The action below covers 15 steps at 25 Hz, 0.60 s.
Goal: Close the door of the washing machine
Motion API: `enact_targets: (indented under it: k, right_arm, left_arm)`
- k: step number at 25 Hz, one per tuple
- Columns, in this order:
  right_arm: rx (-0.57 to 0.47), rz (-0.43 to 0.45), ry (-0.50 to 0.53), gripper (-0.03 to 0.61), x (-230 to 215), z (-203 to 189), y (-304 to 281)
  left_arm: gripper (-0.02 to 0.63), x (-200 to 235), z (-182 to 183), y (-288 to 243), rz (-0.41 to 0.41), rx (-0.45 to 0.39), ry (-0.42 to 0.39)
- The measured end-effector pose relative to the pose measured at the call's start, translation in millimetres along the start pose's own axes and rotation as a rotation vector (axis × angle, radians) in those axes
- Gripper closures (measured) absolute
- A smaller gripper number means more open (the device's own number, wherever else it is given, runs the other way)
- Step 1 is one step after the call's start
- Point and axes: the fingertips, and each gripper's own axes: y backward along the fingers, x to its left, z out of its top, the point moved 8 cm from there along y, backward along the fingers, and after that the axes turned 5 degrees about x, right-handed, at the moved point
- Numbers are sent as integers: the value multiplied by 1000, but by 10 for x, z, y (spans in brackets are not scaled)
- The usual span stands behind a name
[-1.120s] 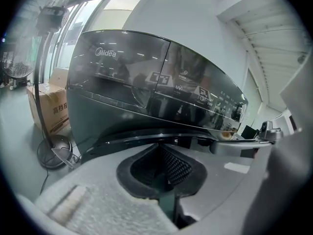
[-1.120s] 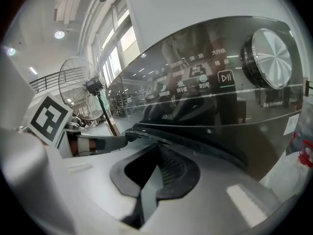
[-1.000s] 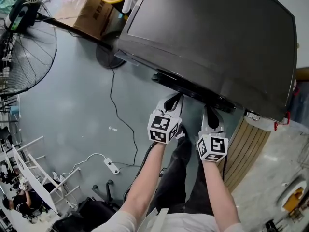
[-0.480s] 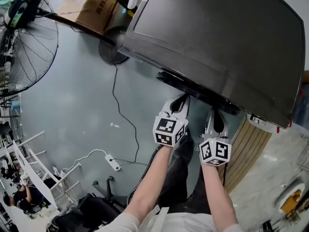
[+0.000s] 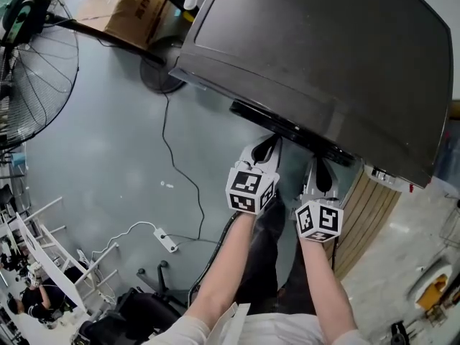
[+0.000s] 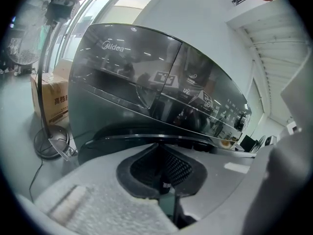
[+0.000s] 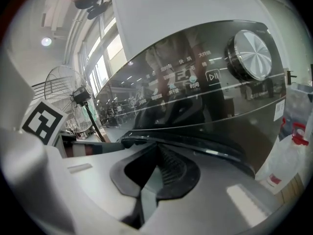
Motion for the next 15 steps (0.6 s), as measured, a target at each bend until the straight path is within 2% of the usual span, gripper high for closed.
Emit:
enact_targets:
  k: [10,15]
  right_arm:
    - [76,65,32,577,29,-26,-97]
    - [106,72,64,577,79,-24,-107]
  left_arm:
    - [607,-17,-10,8,10,-17,5]
    - [607,0,-32,23,0,-11,-42]
